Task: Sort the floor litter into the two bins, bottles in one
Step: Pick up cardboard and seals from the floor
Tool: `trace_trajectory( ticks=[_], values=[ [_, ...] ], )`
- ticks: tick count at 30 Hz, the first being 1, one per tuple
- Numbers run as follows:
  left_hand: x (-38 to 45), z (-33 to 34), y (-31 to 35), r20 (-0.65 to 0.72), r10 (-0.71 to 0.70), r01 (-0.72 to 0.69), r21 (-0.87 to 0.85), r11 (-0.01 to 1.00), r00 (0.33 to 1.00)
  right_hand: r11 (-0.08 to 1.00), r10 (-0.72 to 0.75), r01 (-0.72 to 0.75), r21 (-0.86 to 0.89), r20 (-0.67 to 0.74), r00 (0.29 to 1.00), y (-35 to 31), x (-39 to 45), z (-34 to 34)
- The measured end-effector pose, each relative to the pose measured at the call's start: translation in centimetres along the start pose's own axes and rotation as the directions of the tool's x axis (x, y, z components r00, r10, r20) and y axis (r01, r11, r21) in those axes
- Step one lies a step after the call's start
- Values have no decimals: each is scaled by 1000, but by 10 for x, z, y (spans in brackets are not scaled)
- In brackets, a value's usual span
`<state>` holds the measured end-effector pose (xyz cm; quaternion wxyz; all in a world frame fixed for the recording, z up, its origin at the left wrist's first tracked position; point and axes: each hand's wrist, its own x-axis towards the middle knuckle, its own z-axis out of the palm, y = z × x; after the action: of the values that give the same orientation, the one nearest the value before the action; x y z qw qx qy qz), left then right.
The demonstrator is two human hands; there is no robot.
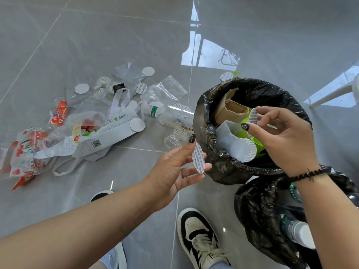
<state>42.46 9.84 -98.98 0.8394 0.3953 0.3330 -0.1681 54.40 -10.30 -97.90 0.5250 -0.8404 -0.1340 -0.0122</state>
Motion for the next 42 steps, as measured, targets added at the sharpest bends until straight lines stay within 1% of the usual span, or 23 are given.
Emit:
trace_trajectory(
  ticks=[2, 4, 6, 7, 8, 9, 10, 12, 13, 14, 16, 19, 24, 27, 28, 30, 32, 34, 36, 37, 39, 40, 42],
  values=[
    [0, 0, -1, -2, -2, 2, 4, 1000, 1000, 999, -39, 39, 3, -45, 998, 1, -2, 0],
    [1, -1, -2, -8, 1, -1, 0, 1000, 1000, 995, -39, 35, -97, -43, 998, 5, -1, -2],
    [2, -1, -2, -8, 0, 0, -5, 1000, 1000, 976, 10, -16, -218, -32, 999, 3, -2, -3],
    [3, 0, -2, -1, -1, 1, -12, 1000, 1000, 969, 7, -15, -247, -36, 999, -2, -5, -2],
    [2, 1, -2, 9, -4, 4, -23, 1000, 1000, 968, -27, 18, -250, -34, 999, -8, -10, 0],
    [2, 2, -2, 22, -4, 4, -32, 999, 1000, 969, -82, 80, -233, -1, 997, -17, -17, 5],
    [2, 3, -2, 37, -2, 3, -36, 999, 999, 969, -136, 148, -200, 73, 988, -26, -25, 12],
    [3, 6, -2, 59, 12, -10, -29, 1000, 998, 962, -192, 239, -134, 294, 936, -41, -42, 27],
    [3, 6, -3, 62, 22, -20, -30, 999, 998, 961, -186, 250, -116, 396, 899, -45, -47, 33],
    [5, 6, -3, 60, 32, -30, -35, 999, 998, 962, -171, 249, -110, 468, 867, -46, -51, 36],
    [7, 6, -2, 45, 48, -47, -37, 998, 998, 959, -152, 252, -131, 514, 844, -43, -52, 38],
    [8, 4, -1, 54, 52, -51, -20, 998, 997, 963, -136, 232, -137, 494, 858, -41, -50, 35],
    [8, 6, -3, 149, 21, -31, 63, 998, 989, 967, -141, 226, -120, 487, 862, -41, -46, 28],
    [9, 10, -4, 189, 21, -34, 63, 997, 982, 969, -152, 226, -96, 487, 860, -43, -43, 26],
    [9, 10, -3, 187, 25, -37, 59, 998, 982, 967, -170, 237, -91, 463, 870, -42, -41, 23],
    [9, 9, -1, 153, 37, -45, 50, 998, 988, 968, -182, 230, -101, 348, 920, -39, -35, 13],
    [10, 6, 0, 115, 38, -43, 42, 998, 993, 978, -113, 143, -150, 194, 974, -35, -24, -2],
    [10, 1, 1, 66, 45, -47, 28, 999, 997, 962, -12, 41, -271, 106, 994, -29, -14, -15],
    [11, -5, 1, 10, 57, -57, 9, 998, 998, 914, 43, 0, -407, 98, 994, -26, -12, -23],
    [12, -8, 2, -22, 63, -63, 6, 998, 998, 895, 23, 21, -446, 92, 996, -27, -13, -23],
    [13, -12, 4, -80, 81, -80, 12, 997, 994, 887, -103, 115, -448, 52, 993, -36, -17, -18],
    [15, -15, 6, -107, 97, -95, 16, 995, 990, 894, -184, 182, -408, 36, 982, -45, -19, -10],
    [16, -20, 10, -176, 133, -132, 16, 991, 975, 902, -314, 318, -293, 64, 947, -63, -25, 14]
  ],
)
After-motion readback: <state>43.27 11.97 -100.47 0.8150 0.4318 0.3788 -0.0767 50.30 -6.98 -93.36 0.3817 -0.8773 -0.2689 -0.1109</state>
